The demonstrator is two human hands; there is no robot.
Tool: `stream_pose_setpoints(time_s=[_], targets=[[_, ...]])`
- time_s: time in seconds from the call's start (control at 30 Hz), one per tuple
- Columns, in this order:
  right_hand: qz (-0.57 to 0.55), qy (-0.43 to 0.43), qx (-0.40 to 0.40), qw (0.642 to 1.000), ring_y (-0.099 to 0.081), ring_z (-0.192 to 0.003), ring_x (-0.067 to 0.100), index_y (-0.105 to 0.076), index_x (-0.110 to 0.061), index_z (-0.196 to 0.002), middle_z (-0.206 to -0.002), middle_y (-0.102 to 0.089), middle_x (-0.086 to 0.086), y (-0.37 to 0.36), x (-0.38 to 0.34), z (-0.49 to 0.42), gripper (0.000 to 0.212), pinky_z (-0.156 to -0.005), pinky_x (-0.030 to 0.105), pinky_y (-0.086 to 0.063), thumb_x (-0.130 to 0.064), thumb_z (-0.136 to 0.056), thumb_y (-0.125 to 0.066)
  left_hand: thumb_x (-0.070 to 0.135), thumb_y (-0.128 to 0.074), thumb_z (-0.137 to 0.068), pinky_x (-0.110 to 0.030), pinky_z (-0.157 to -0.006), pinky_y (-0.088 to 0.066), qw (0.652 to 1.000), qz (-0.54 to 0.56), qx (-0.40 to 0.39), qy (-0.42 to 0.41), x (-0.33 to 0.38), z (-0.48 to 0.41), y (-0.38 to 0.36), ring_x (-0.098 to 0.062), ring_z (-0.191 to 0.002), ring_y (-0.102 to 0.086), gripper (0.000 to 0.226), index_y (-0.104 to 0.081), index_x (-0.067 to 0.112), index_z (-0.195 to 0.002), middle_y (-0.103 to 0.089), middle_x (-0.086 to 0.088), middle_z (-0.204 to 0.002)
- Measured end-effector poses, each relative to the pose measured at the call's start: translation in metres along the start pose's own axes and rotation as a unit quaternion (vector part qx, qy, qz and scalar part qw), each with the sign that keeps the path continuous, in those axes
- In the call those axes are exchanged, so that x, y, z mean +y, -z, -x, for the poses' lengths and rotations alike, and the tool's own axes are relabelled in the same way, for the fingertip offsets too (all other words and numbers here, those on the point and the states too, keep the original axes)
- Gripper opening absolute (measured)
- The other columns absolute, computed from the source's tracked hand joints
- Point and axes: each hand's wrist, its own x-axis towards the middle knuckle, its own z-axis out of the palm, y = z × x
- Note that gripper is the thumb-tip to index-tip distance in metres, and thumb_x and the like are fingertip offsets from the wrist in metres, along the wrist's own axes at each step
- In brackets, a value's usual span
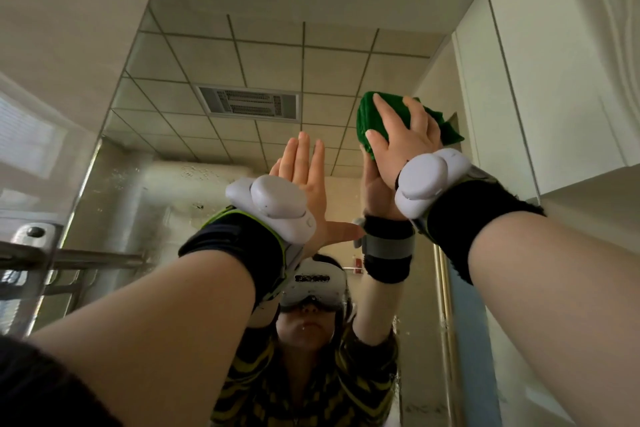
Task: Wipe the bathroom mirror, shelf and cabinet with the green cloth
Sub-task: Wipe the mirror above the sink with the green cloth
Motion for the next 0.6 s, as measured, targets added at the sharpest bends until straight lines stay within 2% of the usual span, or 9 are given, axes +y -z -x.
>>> stream_pose_setpoints(time_s=[0.3,0.37,0.47,0.6], targets=[[0.003,0.055,-0.016,0.998,-0.009,-0.138,0.027,-0.02,-0.048,-0.14,-0.152,-0.009,-0.006,-0.016,0.003,0.014,0.051,-0.112,0.041,-0.015,-0.045,-0.094,-0.04,0.075,-0.058,-0.067,-0.03,-0.112,0.01,1.0,-0.002,-0.022,-0.006,-0.002,0.001,0.009,-0.017,-0.141,0.021,0.126,0.017,0.014,-0.147,0.025,-0.004,-0.154],[0.004,0.063,-0.023,0.998,-0.008,-0.138,0.027,-0.018,-0.05,-0.14,-0.152,-0.008,-0.007,-0.02,0.002,0.02,0.051,-0.112,0.042,-0.014,-0.046,-0.094,-0.039,0.073,-0.058,-0.068,-0.027,-0.11,0.011,0.999,0.009,-0.031,-0.017,-0.011,0.002,0.012,-0.011,-0.139,0.025,0.124,0.021,0.017,-0.145,0.026,0.0,-0.153],[-0.012,0.085,-0.034,0.996,-0.005,-0.138,0.025,-0.017,-0.051,-0.139,-0.151,-0.005,-0.01,-0.025,-0.001,0.035,0.052,-0.113,0.041,-0.009,-0.046,-0.093,-0.04,0.074,-0.058,-0.066,-0.027,-0.105,0.014,1.0,-0.009,-0.005,-0.016,-0.035,0.008,0.019,-0.004,-0.128,0.034,0.125,0.024,0.022,-0.144,0.029,0.005,-0.152],[-0.018,0.096,-0.042,0.994,-0.001,-0.138,0.024,-0.014,-0.052,-0.139,-0.15,-0.002,-0.012,-0.033,-0.006,0.051,0.052,-0.113,0.04,-0.004,-0.048,-0.093,-0.037,0.088,-0.043,-0.054,-0.034,-0.106,0.016,0.996,-0.068,-0.007,0.048,-0.065,0.011,0.028,-0.015,-0.135,0.03,0.13,0.02,0.021,-0.146,0.025,-0.001,-0.153]])
